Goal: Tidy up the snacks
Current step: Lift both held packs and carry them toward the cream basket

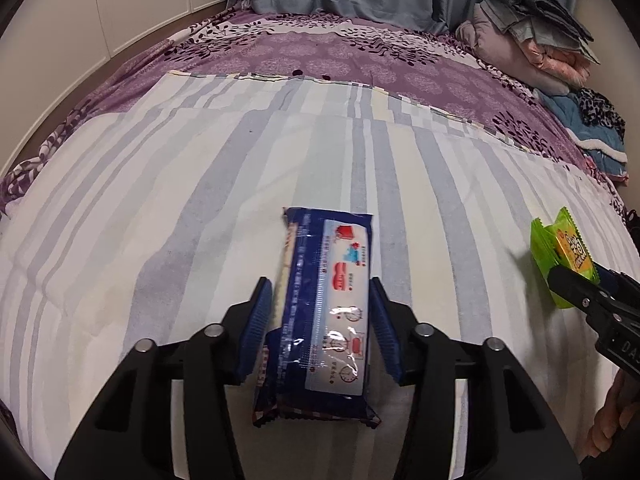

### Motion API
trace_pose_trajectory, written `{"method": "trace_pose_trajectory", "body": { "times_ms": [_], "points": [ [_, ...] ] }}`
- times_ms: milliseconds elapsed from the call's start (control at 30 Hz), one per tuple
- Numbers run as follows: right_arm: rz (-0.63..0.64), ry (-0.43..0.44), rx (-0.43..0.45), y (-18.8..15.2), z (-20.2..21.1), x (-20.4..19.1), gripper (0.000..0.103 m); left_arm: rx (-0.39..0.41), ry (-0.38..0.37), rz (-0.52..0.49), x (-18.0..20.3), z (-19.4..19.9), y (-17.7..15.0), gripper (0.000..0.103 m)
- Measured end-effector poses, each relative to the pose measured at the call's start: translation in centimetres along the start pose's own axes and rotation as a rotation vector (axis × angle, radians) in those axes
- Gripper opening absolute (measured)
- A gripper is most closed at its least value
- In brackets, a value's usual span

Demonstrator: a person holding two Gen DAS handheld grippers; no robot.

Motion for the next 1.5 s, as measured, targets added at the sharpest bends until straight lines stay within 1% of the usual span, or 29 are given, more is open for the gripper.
{"method": "trace_pose_trajectory", "body": {
  "times_ms": [100,300,533,700,933,1200,1500],
  "points": [
    [-0.009,0.011,0.011,-0.3,1.5,0.1,0.063,-0.002,-0.026,0.037,-0.3,0.6,0.1,0.045],
    [-0.011,0.012,0.062,-0.2,4.9,0.2,0.063,0.032,-0.037,0.035,0.0,3.2,0.3,0.045],
    [-0.026,0.02,0.114,-0.4,9.3,0.7,0.063,0.078,-0.061,0.027,1.3,7.0,0.6,0.045],
    [-0.048,0.01,0.148,-0.7,12.2,1.9,0.063,0.101,-0.079,0.017,2.6,9.1,0.5,0.045],
    [-0.074,-0.018,0.179,-1.5,15.2,4.1,0.063,0.123,-0.101,-0.006,4.7,11.5,0.1,0.045],
    [-0.115,-0.051,0.226,-2.2,18.8,6.7,0.063,0.136,-0.125,-0.036,6.5,13.3,-0.5,0.045],
    [-0.147,-0.072,0.24,-3.8,21.4,8.7,0.063,0.132,-0.161,-0.066,8.4,14.9,-2.0,0.045]
  ]
}}
Point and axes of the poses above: each gripper's, at about its wrist camera, not at the fingertips, and z roughly against the way its jaws point, x to its right, y to its top, the point moved 6 cm from there along -z, roughly the way its jaws point, and after that the axes turned 12 degrees about x, right-handed, at the moved point
